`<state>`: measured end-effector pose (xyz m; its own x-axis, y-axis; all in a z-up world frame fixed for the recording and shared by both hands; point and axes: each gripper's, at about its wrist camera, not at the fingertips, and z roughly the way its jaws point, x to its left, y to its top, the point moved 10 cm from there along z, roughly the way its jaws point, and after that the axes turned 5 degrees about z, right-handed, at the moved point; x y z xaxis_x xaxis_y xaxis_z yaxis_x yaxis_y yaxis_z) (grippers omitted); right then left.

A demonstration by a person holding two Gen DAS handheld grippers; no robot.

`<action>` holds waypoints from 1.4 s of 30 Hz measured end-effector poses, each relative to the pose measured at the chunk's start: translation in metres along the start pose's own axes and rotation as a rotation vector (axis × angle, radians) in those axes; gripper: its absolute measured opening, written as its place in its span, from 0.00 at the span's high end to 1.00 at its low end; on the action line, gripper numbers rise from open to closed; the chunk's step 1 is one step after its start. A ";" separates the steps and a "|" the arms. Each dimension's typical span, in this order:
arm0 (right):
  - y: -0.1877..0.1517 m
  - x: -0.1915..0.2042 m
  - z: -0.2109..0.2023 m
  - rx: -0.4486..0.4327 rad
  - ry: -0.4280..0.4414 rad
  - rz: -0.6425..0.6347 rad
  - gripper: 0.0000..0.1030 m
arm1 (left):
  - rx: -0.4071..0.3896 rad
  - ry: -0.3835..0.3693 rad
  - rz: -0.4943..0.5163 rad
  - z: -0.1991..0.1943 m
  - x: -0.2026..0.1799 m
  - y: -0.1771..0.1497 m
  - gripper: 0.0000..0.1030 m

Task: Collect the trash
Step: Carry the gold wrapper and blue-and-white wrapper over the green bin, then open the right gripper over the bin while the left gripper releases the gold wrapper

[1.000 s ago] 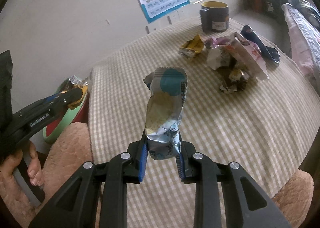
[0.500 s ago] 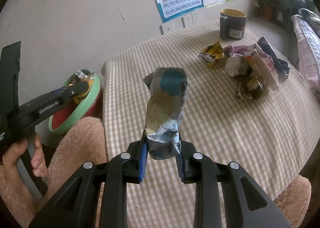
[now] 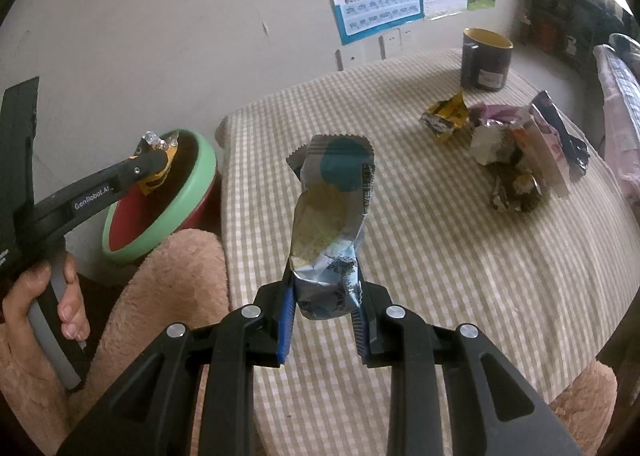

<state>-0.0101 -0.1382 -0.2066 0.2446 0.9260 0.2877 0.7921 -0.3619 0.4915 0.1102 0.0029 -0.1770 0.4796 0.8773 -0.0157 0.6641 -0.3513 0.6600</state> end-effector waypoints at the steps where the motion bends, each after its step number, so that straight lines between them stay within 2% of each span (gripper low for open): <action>1: 0.002 0.003 0.000 -0.002 0.002 -0.005 0.76 | -0.003 0.006 -0.004 -0.001 0.003 0.000 0.67; 9: 0.018 0.037 0.002 -0.014 0.019 -0.084 0.76 | -0.022 0.060 -0.074 -0.015 0.050 -0.007 0.67; 18: 0.031 0.075 0.020 0.009 0.029 -0.151 0.76 | 0.003 0.143 -0.122 -0.011 0.098 -0.025 0.67; 29: 0.049 0.118 0.036 0.009 0.079 -0.227 0.76 | 0.010 0.195 -0.155 -0.013 0.127 -0.035 0.67; 36: 0.046 0.132 0.055 0.046 0.096 -0.245 0.76 | 0.024 0.209 -0.183 -0.008 0.140 -0.042 0.67; 42: 0.052 0.153 0.069 0.068 0.150 -0.238 0.76 | 0.036 0.218 -0.203 -0.001 0.151 -0.044 0.67</action>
<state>0.1074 -0.0084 -0.1939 -0.0343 0.9559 0.2917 0.8542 -0.1235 0.5050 0.1527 0.1512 -0.2078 0.2028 0.9790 0.0197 0.7557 -0.1693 0.6327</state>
